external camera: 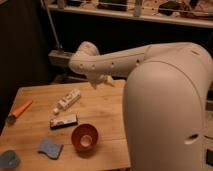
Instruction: Move the arm in a circular motion
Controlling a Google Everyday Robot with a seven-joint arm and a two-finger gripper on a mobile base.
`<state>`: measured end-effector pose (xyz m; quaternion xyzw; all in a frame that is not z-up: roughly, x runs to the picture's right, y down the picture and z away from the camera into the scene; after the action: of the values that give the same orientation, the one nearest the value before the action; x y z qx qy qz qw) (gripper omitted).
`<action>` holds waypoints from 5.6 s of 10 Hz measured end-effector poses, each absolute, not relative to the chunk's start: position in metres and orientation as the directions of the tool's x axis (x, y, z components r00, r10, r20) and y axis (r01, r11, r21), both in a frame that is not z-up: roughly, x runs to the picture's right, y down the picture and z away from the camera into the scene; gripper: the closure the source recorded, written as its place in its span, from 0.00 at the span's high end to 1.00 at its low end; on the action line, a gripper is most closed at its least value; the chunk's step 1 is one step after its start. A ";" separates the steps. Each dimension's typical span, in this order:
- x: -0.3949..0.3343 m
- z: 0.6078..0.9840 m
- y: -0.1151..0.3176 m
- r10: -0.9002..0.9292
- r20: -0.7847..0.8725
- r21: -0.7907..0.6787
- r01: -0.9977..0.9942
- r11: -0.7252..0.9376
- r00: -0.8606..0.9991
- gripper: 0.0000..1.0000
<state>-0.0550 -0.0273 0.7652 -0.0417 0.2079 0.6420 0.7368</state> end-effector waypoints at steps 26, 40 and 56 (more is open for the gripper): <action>0.046 0.767 -0.023 0.863 -0.500 0.147 -0.989 0.005 -0.070 0.65; -0.246 0.681 0.091 0.713 -0.659 -0.133 -0.970 0.204 0.240 0.65; 0.169 0.669 0.139 0.798 -0.567 0.203 -0.973 -0.107 -0.206 0.65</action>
<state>0.1690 0.1390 0.6687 -0.1600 0.2741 0.7265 0.6095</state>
